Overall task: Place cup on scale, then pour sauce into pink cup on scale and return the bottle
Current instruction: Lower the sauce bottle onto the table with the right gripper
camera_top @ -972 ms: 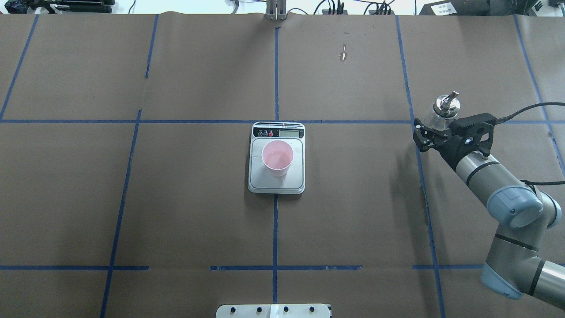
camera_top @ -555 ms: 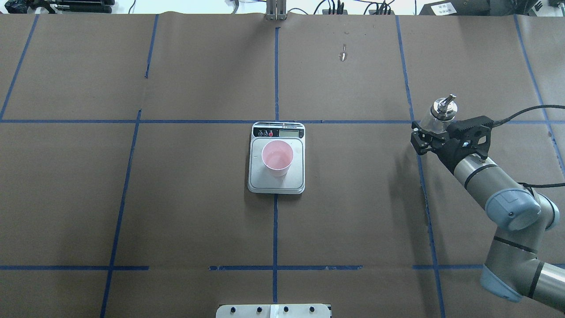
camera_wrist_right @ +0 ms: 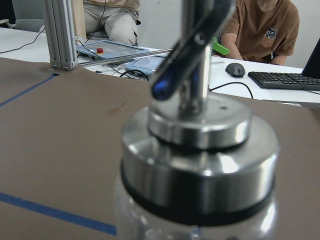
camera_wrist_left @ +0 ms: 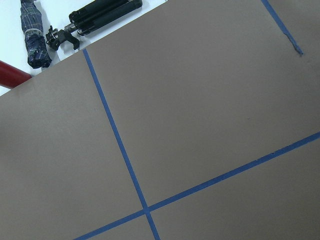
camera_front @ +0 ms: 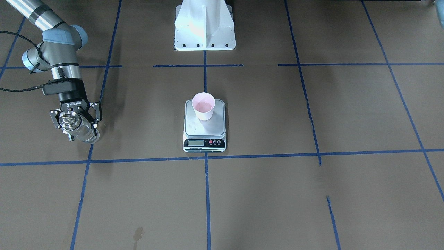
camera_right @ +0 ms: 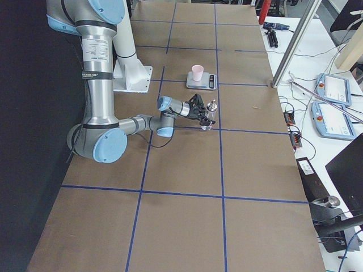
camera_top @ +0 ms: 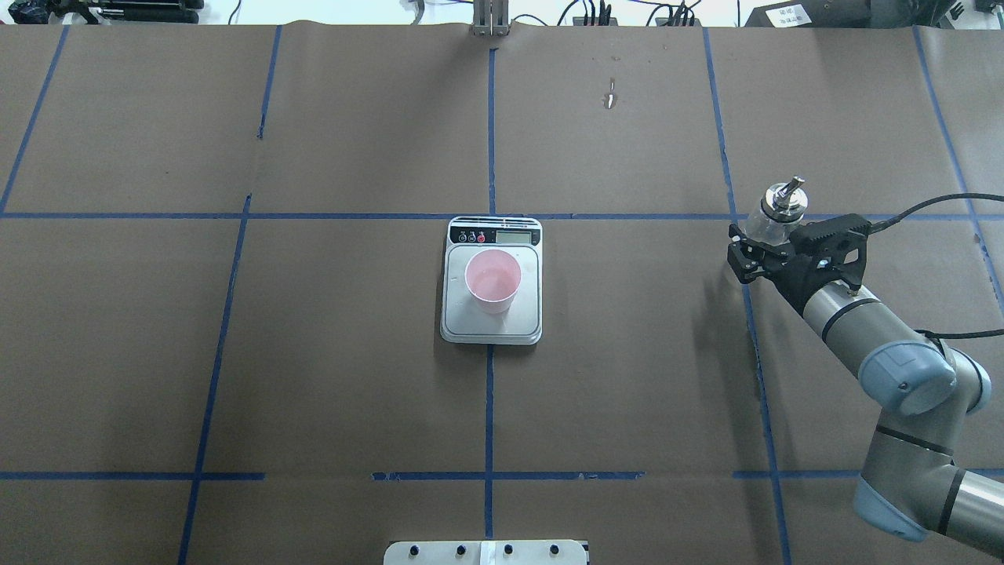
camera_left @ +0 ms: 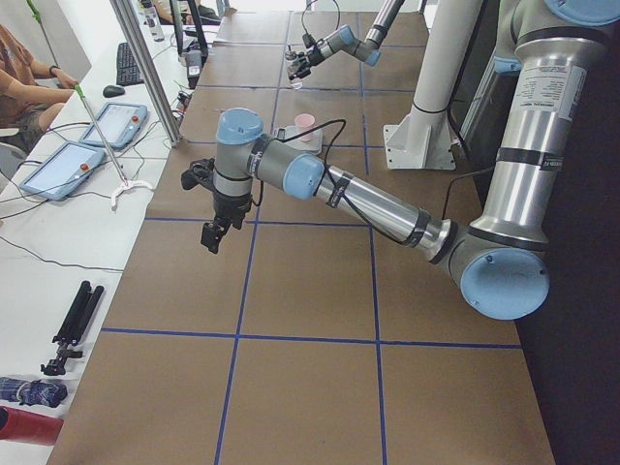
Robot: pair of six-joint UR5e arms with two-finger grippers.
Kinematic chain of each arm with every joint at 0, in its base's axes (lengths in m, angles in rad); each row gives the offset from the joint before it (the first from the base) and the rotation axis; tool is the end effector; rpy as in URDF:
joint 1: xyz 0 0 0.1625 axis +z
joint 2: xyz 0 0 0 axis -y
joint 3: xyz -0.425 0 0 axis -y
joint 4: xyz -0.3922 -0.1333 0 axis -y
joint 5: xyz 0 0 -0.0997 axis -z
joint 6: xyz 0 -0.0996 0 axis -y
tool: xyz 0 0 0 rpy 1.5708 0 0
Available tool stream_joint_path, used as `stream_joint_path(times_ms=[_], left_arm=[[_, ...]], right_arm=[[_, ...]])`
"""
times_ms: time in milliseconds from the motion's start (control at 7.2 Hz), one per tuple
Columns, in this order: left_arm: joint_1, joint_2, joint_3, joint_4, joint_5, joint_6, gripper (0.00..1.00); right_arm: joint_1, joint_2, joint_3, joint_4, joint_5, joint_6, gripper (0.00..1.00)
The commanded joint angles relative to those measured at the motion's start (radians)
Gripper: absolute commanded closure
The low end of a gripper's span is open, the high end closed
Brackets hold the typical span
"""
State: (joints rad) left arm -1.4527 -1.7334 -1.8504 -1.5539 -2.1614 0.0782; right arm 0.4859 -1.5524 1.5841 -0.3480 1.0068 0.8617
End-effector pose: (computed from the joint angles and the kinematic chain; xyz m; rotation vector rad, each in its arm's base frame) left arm -0.0127 -0.5536 0.4483 0.4026 0.5918 0.3134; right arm -0.3646 -0.4035 0.5064 1.0834 -0.7302 0.1629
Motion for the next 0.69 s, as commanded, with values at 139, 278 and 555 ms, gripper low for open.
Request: stream_joint_path(times_ms=[139,278,555], left_arm=[[0.0,-0.002,0.0,0.0,0.0,0.0,0.0],[0.0,-0.002,0.0,0.0,0.0,0.0,0.0],[0.0,-0.002,0.0,0.0,0.0,0.0,0.0]], right_arm=[[-0.001,0.005,0.005,0.003,0.003,0.0,0.81],[-0.001,0.006,0.005,0.003,0.001,0.005,0.6],[-0.001,0.011,0.007,0.003,0.0,0.014,0.33]])
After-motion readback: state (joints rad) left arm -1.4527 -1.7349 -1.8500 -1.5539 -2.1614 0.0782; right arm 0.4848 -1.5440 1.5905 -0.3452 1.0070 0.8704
